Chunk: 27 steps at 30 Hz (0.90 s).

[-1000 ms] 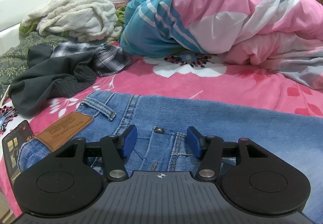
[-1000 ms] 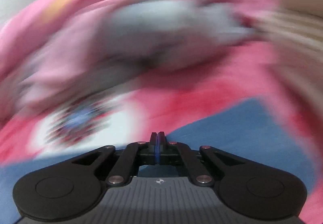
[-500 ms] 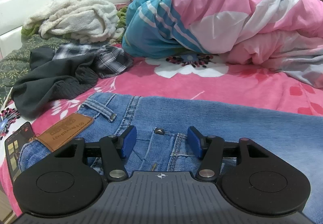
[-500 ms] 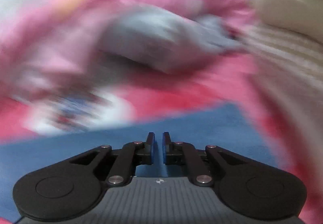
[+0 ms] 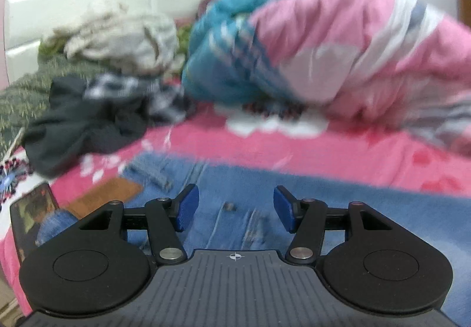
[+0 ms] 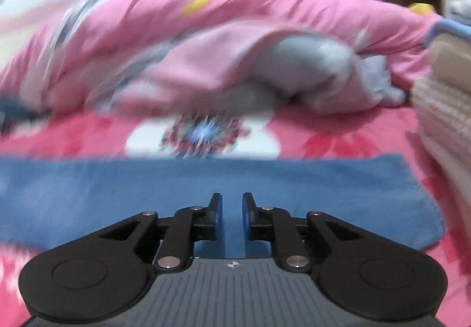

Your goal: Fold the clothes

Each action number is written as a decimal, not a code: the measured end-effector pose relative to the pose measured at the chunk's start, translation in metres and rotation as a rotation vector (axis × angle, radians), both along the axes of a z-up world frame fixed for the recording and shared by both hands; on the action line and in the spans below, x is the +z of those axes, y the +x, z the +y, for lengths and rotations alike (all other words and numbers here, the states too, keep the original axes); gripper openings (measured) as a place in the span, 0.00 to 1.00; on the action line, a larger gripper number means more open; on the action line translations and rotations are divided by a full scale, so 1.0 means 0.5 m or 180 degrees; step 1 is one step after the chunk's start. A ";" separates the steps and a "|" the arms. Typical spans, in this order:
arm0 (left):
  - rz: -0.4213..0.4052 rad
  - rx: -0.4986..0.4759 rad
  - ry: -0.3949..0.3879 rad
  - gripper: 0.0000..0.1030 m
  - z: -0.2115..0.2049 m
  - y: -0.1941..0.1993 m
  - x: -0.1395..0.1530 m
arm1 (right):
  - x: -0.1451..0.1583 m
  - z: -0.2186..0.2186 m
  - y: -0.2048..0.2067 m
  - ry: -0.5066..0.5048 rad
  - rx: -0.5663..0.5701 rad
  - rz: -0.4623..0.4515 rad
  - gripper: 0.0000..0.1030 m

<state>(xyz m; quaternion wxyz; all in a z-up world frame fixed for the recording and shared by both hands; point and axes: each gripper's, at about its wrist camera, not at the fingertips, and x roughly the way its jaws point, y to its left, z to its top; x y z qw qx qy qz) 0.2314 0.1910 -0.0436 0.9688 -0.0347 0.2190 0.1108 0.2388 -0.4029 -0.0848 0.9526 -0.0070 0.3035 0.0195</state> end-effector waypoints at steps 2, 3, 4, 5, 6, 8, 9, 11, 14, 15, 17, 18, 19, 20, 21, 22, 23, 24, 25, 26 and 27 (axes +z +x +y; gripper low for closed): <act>-0.0132 -0.0199 -0.0091 0.55 -0.020 -0.018 0.016 | -0.020 -0.017 -0.025 -0.0231 -0.0148 0.0065 0.18; -0.0171 -0.0316 -0.0139 0.55 -0.033 -0.027 0.022 | -0.017 -0.046 -0.030 -0.0236 -0.0365 0.0073 0.18; -0.0178 -0.0440 -0.0140 0.55 -0.050 -0.032 0.025 | -0.012 -0.073 -0.035 -0.0317 -0.0679 0.0124 0.19; -0.0175 -0.0566 -0.0128 0.55 -0.068 -0.035 0.027 | -0.006 -0.099 -0.041 -0.0394 -0.0975 0.0165 0.20; -0.0172 -0.0692 -0.0116 0.55 -0.086 -0.039 0.029 | 0.004 -0.114 -0.053 -0.0442 -0.1152 0.0140 0.20; -0.0159 -0.0918 -0.0039 0.55 -0.128 -0.042 0.030 | 0.023 -0.118 -0.075 -0.0355 -0.1235 0.0025 0.20; -0.0126 -0.1016 -0.0009 0.56 -0.148 -0.042 0.028 | 0.032 -0.108 -0.085 -0.0249 -0.1161 -0.0052 0.20; -0.0030 -0.1181 0.0079 0.57 -0.185 -0.039 0.017 | 0.040 -0.062 -0.085 -0.0134 -0.0878 -0.0127 0.19; 0.0153 -0.1332 0.0275 0.59 -0.228 -0.032 -0.010 | 0.016 0.001 -0.052 0.0079 -0.0394 -0.0092 0.20; 0.0214 -0.1381 0.0341 0.59 -0.243 -0.029 -0.020 | 0.005 0.012 -0.045 0.0134 -0.0297 -0.0056 0.20; 0.0337 -0.1481 0.0472 0.59 -0.271 -0.024 -0.038 | -0.015 0.007 -0.060 0.0106 -0.0418 0.0043 0.20; 0.0390 -0.1497 0.0529 0.59 -0.279 -0.022 -0.048 | -0.024 0.001 -0.068 0.0102 -0.0504 0.0090 0.20; 0.0420 -0.1491 0.0553 0.59 -0.282 -0.021 -0.054 | -0.024 -0.028 -0.078 0.0169 -0.0761 0.0122 0.20; 0.0429 -0.1483 0.0538 0.60 -0.280 -0.022 -0.056 | -0.023 -0.057 -0.089 0.0235 -0.1018 0.0154 0.22; 0.0436 -0.1475 0.0515 0.61 -0.277 -0.023 -0.056 | -0.022 -0.086 -0.102 0.0318 -0.1263 0.0179 0.24; 0.0442 -0.1468 0.0491 0.62 -0.274 -0.024 -0.057 | -0.017 -0.113 -0.124 0.0504 -0.1433 0.0155 0.24; 0.0449 -0.1449 0.0469 0.64 -0.271 -0.025 -0.055 | -0.012 -0.141 -0.147 0.0691 -0.1603 0.0130 0.26; 0.0461 -0.1426 0.0443 0.64 -0.268 -0.023 -0.054 | -0.007 -0.167 -0.169 0.0902 -0.1751 0.0099 0.31; 0.0474 -0.1402 0.0416 0.65 -0.266 -0.021 -0.053 | -0.007 -0.187 -0.186 0.1268 -0.1759 0.0023 0.35; 0.0488 -0.1379 0.0389 0.65 -0.264 -0.018 -0.052 | -0.007 -0.205 -0.201 0.1621 -0.1764 -0.0050 0.40; 0.0501 -0.1355 0.0362 0.65 -0.261 -0.016 -0.052 | -0.010 -0.215 -0.207 0.1884 -0.1775 -0.0097 0.42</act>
